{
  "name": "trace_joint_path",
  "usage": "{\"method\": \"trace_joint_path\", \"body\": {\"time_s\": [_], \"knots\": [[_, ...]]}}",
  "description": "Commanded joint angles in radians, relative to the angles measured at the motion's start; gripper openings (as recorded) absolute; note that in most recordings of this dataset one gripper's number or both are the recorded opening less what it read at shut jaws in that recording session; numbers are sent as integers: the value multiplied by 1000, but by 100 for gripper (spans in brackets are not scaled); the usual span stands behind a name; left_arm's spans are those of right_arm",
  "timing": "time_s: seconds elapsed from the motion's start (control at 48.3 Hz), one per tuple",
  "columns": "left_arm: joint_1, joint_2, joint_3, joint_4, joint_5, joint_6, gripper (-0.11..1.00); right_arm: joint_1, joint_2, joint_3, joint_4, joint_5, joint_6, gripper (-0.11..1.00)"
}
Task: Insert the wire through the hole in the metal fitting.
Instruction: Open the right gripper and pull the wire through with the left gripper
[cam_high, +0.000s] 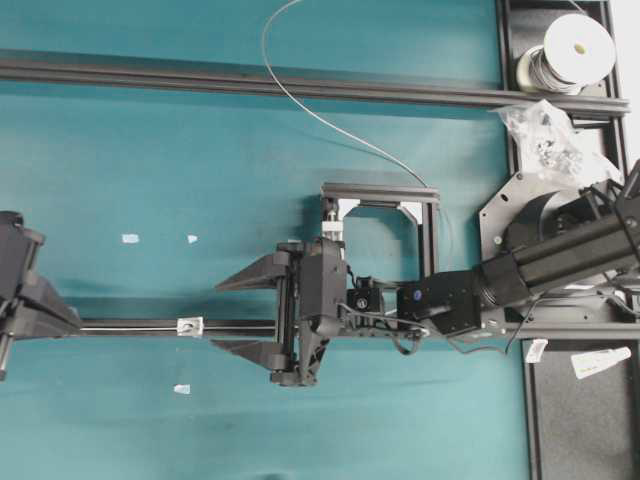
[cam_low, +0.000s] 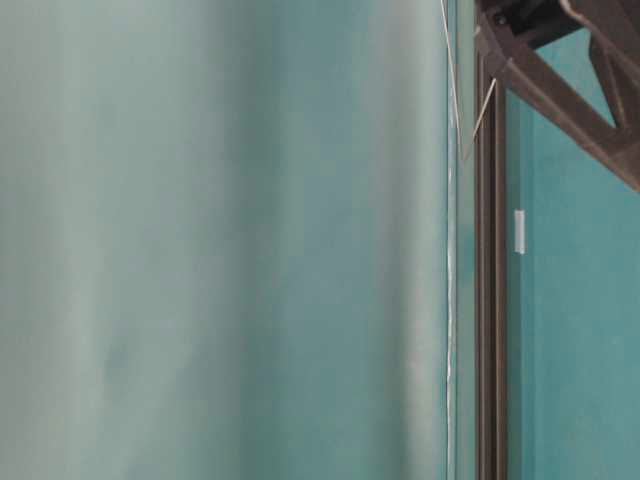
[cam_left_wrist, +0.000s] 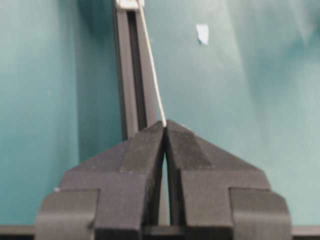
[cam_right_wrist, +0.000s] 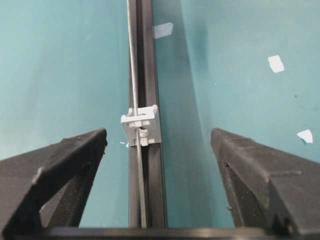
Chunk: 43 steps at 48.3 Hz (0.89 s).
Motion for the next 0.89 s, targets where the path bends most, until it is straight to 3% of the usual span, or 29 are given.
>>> {"method": "trace_joint_path", "body": {"time_s": [0.0, 0.269, 0.683, 0.869], "knots": [[-14, -32, 6, 3, 9, -18, -10, 2, -29, -6, 2, -3, -2, 95], [-29, -83, 44, 3, 31, -78, -10, 0, -29, -11, 2, -2, -3, 95], [-26, -84, 51, 3, -11, -83, -10, 0, -29, -12, 0, 3, -2, 95], [-23, -83, 51, 3, -18, -83, 5, 0, -29, -14, 0, 9, -2, 95]]}}
